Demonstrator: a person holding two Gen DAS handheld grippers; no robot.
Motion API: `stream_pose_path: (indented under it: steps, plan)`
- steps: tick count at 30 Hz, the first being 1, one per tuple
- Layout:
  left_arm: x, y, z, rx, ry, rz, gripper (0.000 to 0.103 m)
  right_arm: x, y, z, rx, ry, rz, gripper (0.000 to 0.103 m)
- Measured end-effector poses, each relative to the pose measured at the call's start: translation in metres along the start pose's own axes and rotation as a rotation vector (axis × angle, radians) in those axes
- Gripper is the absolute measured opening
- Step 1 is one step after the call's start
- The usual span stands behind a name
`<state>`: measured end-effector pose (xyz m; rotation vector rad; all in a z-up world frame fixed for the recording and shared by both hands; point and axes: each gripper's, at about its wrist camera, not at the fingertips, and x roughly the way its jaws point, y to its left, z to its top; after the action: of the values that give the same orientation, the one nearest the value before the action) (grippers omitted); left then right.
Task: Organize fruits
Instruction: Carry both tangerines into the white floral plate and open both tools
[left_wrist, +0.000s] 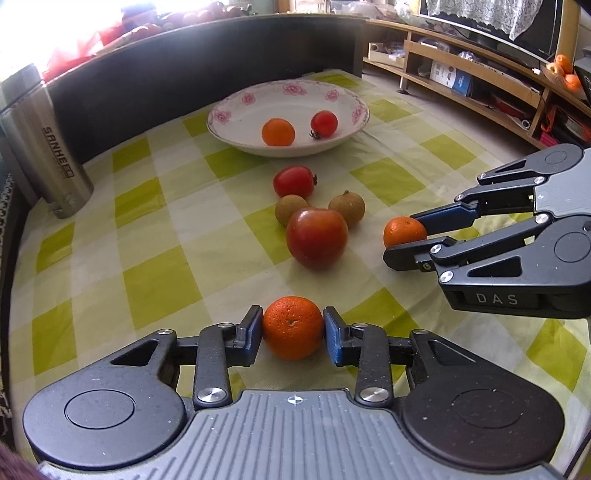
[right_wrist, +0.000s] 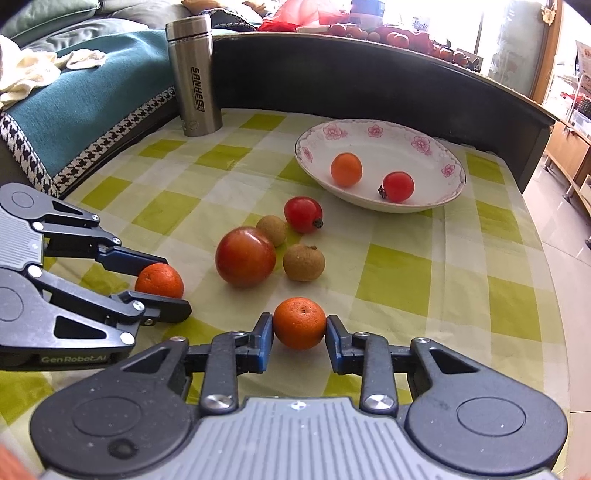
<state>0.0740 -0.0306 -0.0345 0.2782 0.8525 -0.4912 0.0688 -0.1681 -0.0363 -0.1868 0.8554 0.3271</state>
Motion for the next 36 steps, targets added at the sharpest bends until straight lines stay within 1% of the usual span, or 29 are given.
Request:
stream_pose_path:
  steps: [4,10,15,24,30,36]
  plan:
    - [-0.006,0.002,0.009,-0.014,-0.033,0.007,0.043,-0.004,0.001,0.005,0.002,-0.016,-0.001,0.036]
    - [-0.013,0.004,0.032,-0.025,-0.087,0.017,0.043,-0.01,0.003,0.019,0.001,-0.049,-0.011,0.036]
    - [-0.009,0.006,0.051,-0.031,-0.115,0.021,0.043,-0.015,-0.003,0.032,0.022,-0.076,-0.032,0.036]
    - [0.01,0.012,0.087,-0.048,-0.143,0.025,0.042,-0.008,-0.025,0.059,0.064,-0.099,-0.076,0.036]
    - [0.031,0.017,0.112,-0.047,-0.149,0.047,0.042,0.011,-0.048,0.08,0.112,-0.096,-0.093,0.036]
    - [0.053,0.023,0.128,-0.045,-0.139,0.06,0.042,0.032,-0.065,0.094,0.114,-0.089,-0.114,0.036]
